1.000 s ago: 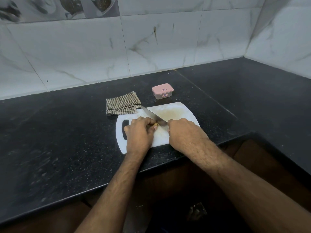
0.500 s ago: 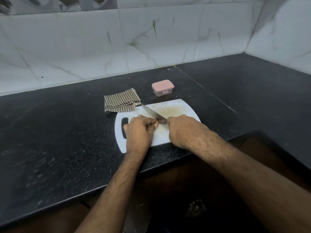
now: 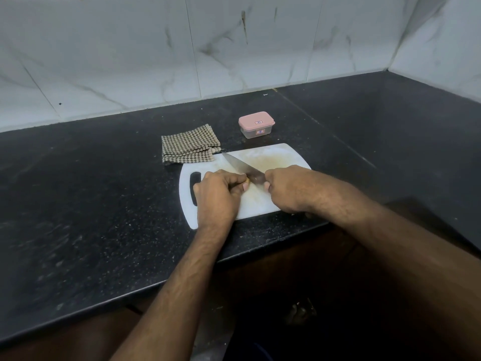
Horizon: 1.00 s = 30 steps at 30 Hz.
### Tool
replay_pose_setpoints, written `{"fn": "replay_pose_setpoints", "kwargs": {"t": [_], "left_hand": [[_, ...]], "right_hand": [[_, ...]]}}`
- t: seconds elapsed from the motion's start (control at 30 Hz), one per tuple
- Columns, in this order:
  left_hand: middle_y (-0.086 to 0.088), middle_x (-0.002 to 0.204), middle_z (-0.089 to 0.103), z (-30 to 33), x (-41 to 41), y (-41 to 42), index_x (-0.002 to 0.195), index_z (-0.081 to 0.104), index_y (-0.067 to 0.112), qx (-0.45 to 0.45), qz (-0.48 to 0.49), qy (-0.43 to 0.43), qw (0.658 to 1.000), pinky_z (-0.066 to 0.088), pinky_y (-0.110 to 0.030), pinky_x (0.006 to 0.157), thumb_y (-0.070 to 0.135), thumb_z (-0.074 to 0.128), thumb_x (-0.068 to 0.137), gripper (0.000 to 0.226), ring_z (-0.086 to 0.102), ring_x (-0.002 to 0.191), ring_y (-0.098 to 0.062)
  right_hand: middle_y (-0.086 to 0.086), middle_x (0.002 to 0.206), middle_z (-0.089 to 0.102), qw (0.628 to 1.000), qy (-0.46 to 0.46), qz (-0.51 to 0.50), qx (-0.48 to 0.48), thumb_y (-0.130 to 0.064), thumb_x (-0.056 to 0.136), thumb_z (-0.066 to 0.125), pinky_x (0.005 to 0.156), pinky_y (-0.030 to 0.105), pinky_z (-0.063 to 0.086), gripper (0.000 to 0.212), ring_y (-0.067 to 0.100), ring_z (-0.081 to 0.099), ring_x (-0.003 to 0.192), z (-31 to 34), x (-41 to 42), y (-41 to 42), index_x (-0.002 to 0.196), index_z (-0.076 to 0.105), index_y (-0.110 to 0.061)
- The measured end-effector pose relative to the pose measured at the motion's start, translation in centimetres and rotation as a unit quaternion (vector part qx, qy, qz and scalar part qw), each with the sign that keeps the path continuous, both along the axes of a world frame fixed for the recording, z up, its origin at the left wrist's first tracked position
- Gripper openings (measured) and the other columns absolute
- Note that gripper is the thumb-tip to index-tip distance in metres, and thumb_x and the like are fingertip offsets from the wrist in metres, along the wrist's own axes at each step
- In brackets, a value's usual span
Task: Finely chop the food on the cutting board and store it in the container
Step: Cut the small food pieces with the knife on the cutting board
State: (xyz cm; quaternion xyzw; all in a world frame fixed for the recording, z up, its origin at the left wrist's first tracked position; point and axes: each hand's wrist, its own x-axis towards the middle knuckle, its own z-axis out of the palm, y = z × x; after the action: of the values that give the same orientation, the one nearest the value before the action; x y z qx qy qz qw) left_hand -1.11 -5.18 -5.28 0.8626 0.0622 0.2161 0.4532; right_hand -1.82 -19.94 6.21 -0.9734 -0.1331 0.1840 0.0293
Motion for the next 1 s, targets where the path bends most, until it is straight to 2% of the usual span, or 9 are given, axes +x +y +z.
{"fn": "replay_pose_setpoints", "kwargs": {"t": [0.1,0.27,0.4,0.47,0.57,0.67,0.73,0.87,1.0], "left_hand": [[0.015,0.099,0.077,0.1,-0.1,0.0,0.098,0.082,0.031,-0.003,0.003,0.002,1.000,0.053,-0.042,0.099,0.027,0.083,0.085,0.014,0.067,0.098,-0.009],[0.013,0.100,0.077,0.0,0.0,0.1,0.099,0.083,0.029,0.002,0.007,-0.002,1.000,0.054,-0.040,0.098,0.025,0.084,0.085,0.015,0.068,0.095,-0.004],[0.018,0.096,0.076,-0.2,0.1,0.1,0.099,0.081,0.034,0.006,0.010,0.014,1.000,0.051,-0.046,0.101,0.031,0.082,0.085,0.014,0.067,0.097,-0.009],[0.023,0.090,0.075,-0.1,-0.1,0.0,0.097,0.079,0.040,-0.003,0.008,0.024,1.000,0.050,-0.048,0.101,0.035,0.081,0.085,0.013,0.068,0.098,-0.010],[0.026,0.085,0.074,0.1,-0.4,0.2,0.093,0.079,0.038,-0.053,0.019,0.022,0.998,0.053,-0.045,0.100,0.029,0.083,0.084,0.014,0.069,0.092,-0.002],[0.027,0.081,0.073,0.1,-0.5,0.4,0.094,0.081,0.030,-0.086,0.020,0.008,0.996,0.057,-0.040,0.098,0.020,0.083,0.085,0.013,0.069,0.085,0.007],[0.023,0.083,0.074,0.0,-0.5,0.4,0.097,0.080,0.027,-0.092,0.015,0.002,0.996,0.057,-0.039,0.098,0.017,0.082,0.086,0.015,0.069,0.085,0.007],[0.020,0.093,0.076,-0.4,-0.1,0.5,0.106,0.077,0.031,-0.060,0.013,0.007,0.998,0.051,-0.046,0.106,0.022,0.078,0.089,0.019,0.069,0.095,0.001],[0.022,0.103,0.075,-0.4,0.3,0.5,0.110,0.077,0.034,-0.048,0.017,0.025,0.998,0.048,-0.045,0.109,0.023,0.071,0.095,0.019,0.066,0.106,-0.002]], "right_hand": [[0.002,0.083,0.043,1.000,0.013,0.003,-0.019,-0.018,0.106,0.040,0.047,0.026,0.036,0.042,0.016,0.052,0.064,0.4,0.3,0.1,0.147,0.040,-0.023],[-0.001,0.079,0.040,1.000,-0.005,0.011,-0.001,-0.017,0.104,0.041,0.060,0.028,0.037,0.040,0.017,0.049,0.072,-1.2,0.4,0.2,0.144,0.043,-0.022],[-0.001,0.076,0.040,0.997,-0.064,-0.002,0.041,-0.014,0.101,0.037,0.064,0.034,0.036,0.026,0.012,0.038,0.063,-3.4,-0.6,-0.3,0.124,0.048,-0.017],[-0.001,0.076,0.040,0.995,-0.078,-0.012,0.055,-0.012,0.100,0.036,0.063,0.034,0.036,0.024,0.012,0.036,0.063,-3.7,-1.0,-0.3,0.121,0.047,-0.018],[-0.001,0.077,0.040,0.992,-0.099,-0.020,0.069,-0.010,0.099,0.035,0.055,0.030,0.031,0.024,0.013,0.039,0.064,-3.7,-1.6,-0.1,0.119,0.045,-0.018],[-0.001,0.078,0.039,0.991,-0.107,-0.034,0.071,-0.009,0.098,0.036,0.063,0.034,0.037,0.025,0.020,0.047,0.077,-3.8,-2.2,0.0,0.120,0.043,-0.019],[0.000,0.079,0.040,0.991,-0.104,-0.046,0.077,-0.009,0.097,0.036,0.061,0.034,0.036,0.025,0.021,0.047,0.077,-4.0,-2.2,0.0,0.119,0.042,-0.019],[0.002,0.085,0.050,0.987,-0.088,-0.082,0.111,-0.013,0.099,0.035,0.055,0.033,0.037,0.014,0.016,0.049,0.072,-4.4,-1.9,-0.7,0.112,0.039,-0.020],[0.001,0.084,0.049,0.981,-0.085,-0.093,0.145,-0.021,0.105,0.035,0.062,0.036,0.043,0.015,0.020,0.055,0.080,-4.7,-1.7,-1.2,0.117,0.042,-0.017]]}}
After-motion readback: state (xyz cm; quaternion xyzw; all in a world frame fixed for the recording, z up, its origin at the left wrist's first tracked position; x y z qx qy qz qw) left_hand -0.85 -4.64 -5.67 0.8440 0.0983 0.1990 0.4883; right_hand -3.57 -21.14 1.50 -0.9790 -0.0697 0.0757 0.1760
